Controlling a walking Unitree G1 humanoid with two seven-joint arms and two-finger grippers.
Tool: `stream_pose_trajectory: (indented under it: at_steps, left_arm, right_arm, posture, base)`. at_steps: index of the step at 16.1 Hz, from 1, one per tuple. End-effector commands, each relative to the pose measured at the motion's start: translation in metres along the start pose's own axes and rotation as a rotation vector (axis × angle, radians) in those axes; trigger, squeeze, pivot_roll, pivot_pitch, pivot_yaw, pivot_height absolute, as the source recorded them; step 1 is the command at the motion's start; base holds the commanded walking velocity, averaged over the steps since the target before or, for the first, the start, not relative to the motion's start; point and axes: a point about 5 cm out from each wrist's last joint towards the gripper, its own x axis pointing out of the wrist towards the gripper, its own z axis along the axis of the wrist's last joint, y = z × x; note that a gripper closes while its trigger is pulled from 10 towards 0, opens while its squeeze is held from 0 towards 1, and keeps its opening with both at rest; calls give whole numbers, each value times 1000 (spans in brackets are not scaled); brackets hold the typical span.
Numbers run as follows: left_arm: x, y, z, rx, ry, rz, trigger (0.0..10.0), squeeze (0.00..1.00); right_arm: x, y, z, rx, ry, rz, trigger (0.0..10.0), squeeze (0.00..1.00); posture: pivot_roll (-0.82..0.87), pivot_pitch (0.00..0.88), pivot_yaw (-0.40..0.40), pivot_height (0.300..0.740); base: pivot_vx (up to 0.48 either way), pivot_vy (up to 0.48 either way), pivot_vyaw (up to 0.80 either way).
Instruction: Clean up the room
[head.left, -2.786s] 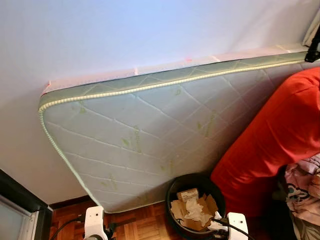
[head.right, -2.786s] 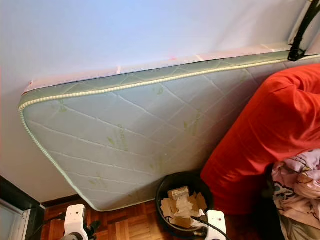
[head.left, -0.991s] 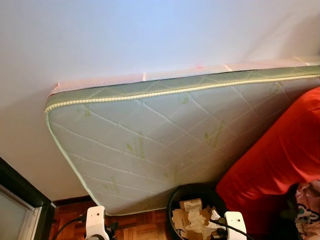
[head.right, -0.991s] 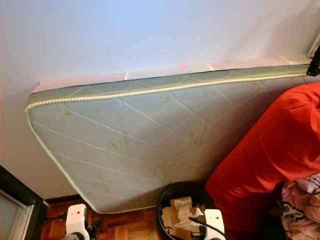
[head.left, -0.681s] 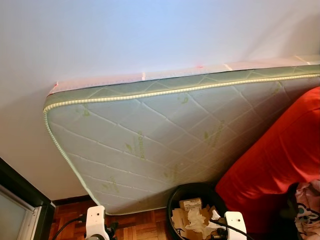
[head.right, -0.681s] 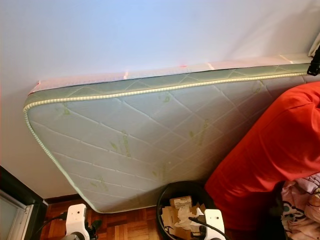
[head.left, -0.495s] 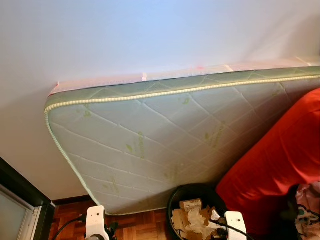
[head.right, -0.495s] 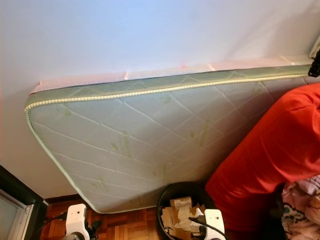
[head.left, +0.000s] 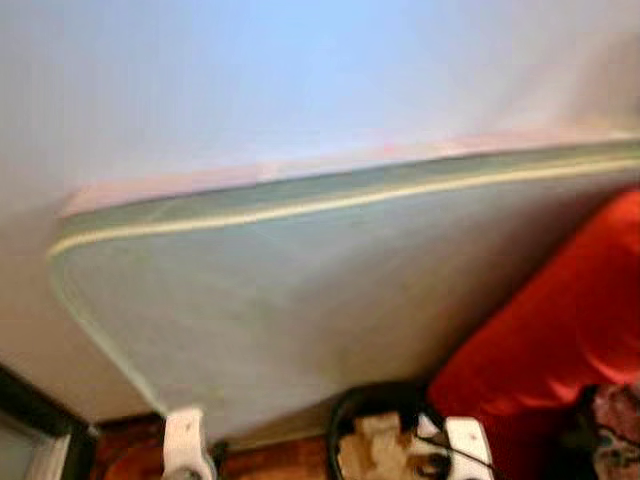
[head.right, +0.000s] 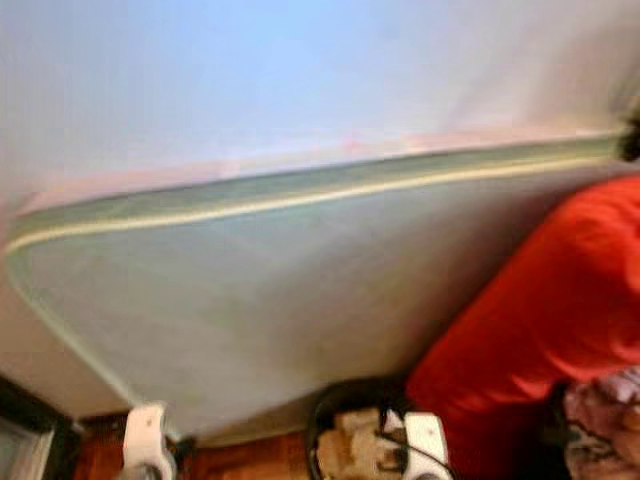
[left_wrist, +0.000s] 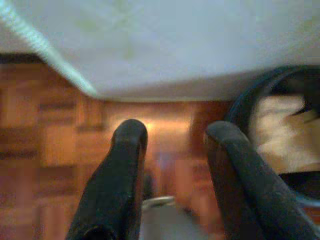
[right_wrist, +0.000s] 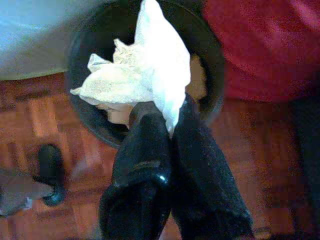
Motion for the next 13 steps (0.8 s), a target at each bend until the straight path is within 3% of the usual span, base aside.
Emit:
stream_pose_trajectory:
  at_steps: [1, 10, 13]
  left_arm:
    - [-3, 10, -6, 1, 21, 29, 10000, 0]
    - [-2, 7, 2, 4, -18, 8, 10000, 0]
    - [3, 1, 25, 12, -122, -26, 10000, 0]
  right_arm:
    - [2, 5, 8, -4, -22, 13, 10000, 0]
    - [2, 7, 11, 17, -70, 38, 10000, 0]
    - [1, 11, 17, 53, -141, 98, 10000, 0]
  posture:
    - [19, 24, -15, 740]
    - [22, 31, -15, 740]
    - [26, 38, -15, 740]
  base:
    - [277, 0, 0]
    - [0, 0, 0]
    - [0, 0, 0]
